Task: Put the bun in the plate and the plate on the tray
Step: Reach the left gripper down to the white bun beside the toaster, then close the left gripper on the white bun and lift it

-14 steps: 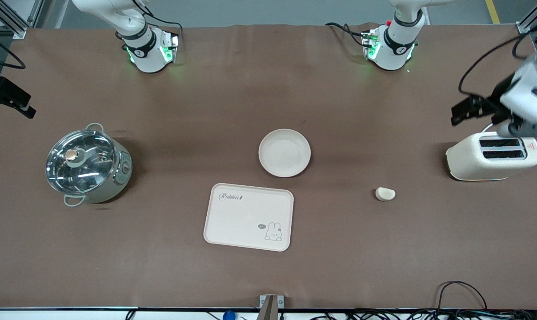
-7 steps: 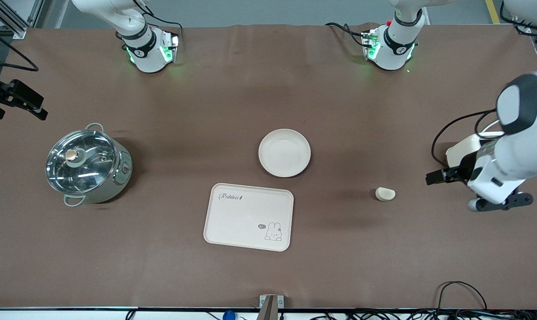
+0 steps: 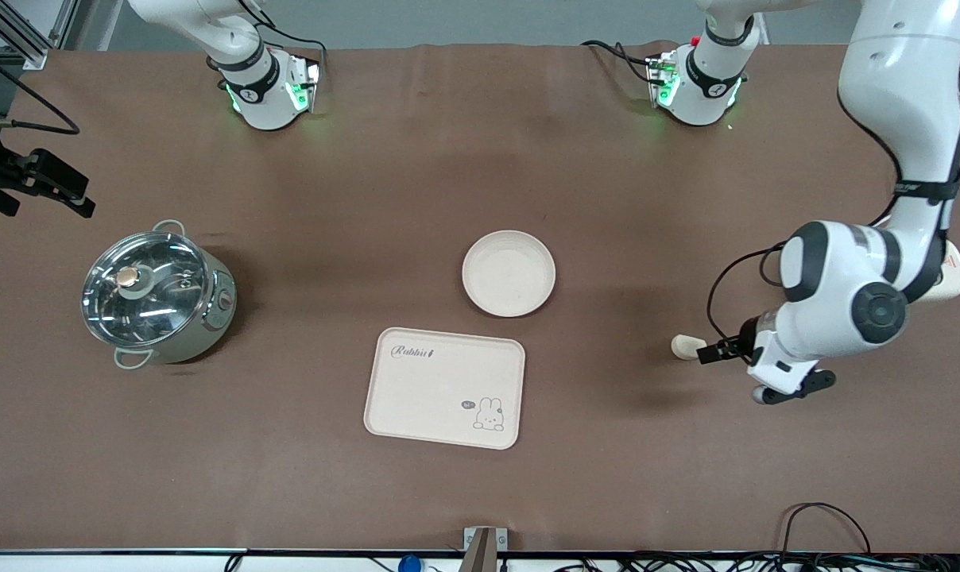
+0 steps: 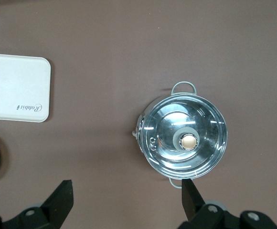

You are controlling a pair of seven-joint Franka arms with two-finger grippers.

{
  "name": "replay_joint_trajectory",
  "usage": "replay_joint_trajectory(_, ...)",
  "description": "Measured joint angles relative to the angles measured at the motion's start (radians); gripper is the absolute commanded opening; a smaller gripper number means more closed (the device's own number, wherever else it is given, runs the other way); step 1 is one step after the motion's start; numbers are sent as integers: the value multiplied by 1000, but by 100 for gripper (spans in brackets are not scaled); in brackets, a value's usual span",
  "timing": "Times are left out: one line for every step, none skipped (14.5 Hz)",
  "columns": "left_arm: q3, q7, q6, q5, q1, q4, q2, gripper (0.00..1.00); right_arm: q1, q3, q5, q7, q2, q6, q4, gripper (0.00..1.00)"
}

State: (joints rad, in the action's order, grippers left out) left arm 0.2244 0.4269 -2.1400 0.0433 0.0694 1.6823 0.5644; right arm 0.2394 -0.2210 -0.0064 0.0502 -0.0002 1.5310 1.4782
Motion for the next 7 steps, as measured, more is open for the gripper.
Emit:
replay_joint_trajectory(0, 19, -15, 18, 0, 19, 13, 99, 0, 0, 0, 0, 1, -1, 0, 100)
replay_joint_trajectory(0, 44, -21, 26, 0, 27, 26, 98, 0, 0, 0, 0, 2, -1, 0, 100)
replay_joint_trajectory(1, 69, -22, 31, 0, 28, 37, 96, 0, 0, 0, 0, 2, -1, 0, 100)
replay_joint_trajectory(2, 94, -27, 32, -1, 28, 46, 94, 0, 0, 0, 0, 3, -2, 1, 100)
replay_joint_trajectory(3, 116, -33, 33, -3, 29, 54, 93, 0, 0, 0, 0, 3, -2, 2, 100)
replay_joint_trajectory(4, 133, -44, 33, -6, 29, 62, 93, 0, -1, 0, 0, 3, -2, 4, 100)
replay_joint_trajectory(4, 149, -60, 33, -10, 29, 70, 91, 0, -2, 0, 0, 3, -2, 6, 100)
